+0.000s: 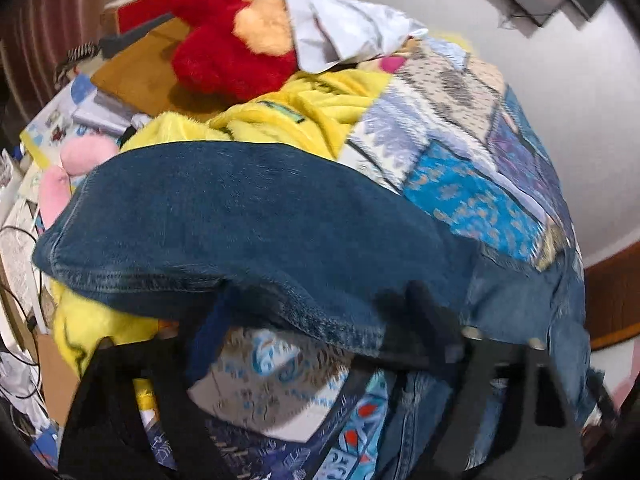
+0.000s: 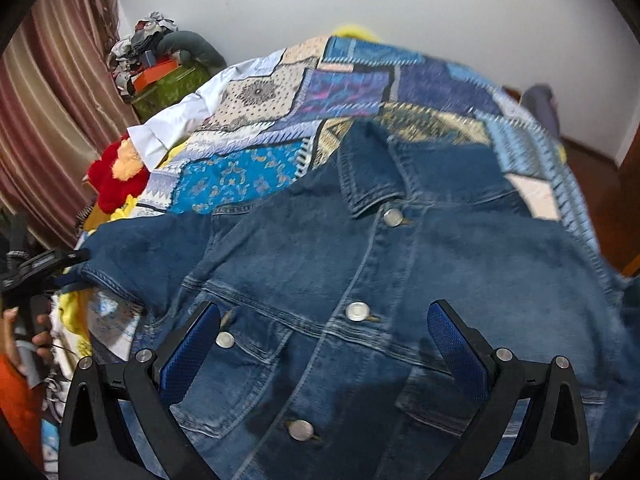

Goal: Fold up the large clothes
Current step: 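Grasp the denim jacket sleeve cuff with the left tool and lift it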

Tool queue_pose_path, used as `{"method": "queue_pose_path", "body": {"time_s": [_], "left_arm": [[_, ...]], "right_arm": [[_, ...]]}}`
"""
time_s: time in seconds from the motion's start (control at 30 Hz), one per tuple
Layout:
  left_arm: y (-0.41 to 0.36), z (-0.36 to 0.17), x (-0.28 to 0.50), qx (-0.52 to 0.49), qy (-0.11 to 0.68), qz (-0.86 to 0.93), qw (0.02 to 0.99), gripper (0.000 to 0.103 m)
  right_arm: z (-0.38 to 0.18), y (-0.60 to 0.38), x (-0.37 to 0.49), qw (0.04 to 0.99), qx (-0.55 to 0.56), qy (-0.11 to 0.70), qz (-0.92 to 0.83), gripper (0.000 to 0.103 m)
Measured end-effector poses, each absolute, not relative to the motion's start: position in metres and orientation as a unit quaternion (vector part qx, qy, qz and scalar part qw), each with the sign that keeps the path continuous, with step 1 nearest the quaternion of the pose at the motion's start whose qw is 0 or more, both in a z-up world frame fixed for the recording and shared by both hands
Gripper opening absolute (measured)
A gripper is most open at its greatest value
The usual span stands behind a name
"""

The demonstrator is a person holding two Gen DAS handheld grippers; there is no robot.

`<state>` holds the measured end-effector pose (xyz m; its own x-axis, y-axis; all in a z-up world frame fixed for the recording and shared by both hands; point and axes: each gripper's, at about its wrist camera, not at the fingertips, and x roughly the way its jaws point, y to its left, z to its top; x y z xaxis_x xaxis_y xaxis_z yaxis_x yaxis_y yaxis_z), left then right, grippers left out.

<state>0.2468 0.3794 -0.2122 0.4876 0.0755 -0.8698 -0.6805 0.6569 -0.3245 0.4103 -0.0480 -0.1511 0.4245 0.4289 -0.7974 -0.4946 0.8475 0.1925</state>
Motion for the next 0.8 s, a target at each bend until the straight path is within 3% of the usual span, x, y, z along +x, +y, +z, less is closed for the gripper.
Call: {"method": "queue_pose_path", "body": {"time_s": [0.23, 0.33, 0.37, 0.5, 0.8], "left_arm": [[0.398, -0.24, 0.253, -0.398, 0.463, 0.243, 0.754, 0.037], [0.398, -0.247, 0.248, -0.401, 0.467, 0.25, 0.747, 0.011], [0.397, -0.247, 0.246, -0.401, 0.466, 0.25, 0.748, 0.007], [0.389, -0.229, 0.24, -0.373, 0.447, 0.258, 0.771, 0.004], [0.313, -0.098, 0.264, -0.203, 0.346, 0.26, 0.879, 0.003]], "right_arm": [[-0.16, -0.047, 0.417, 0.831, -0.017, 0.478, 0.282, 0.103], [-0.163, -0.053, 0.418, 0.83, -0.009, 0.485, 0.276, 0.103], [-0.164, -0.055, 0.417, 0.829, -0.006, 0.487, 0.275, 0.103], [-0.165, -0.065, 0.417, 0.829, -0.002, 0.49, 0.27, 0.103], [-0.145, -0.094, 0.415, 0.846, 0.015, 0.468, 0.256, 0.103]]}}
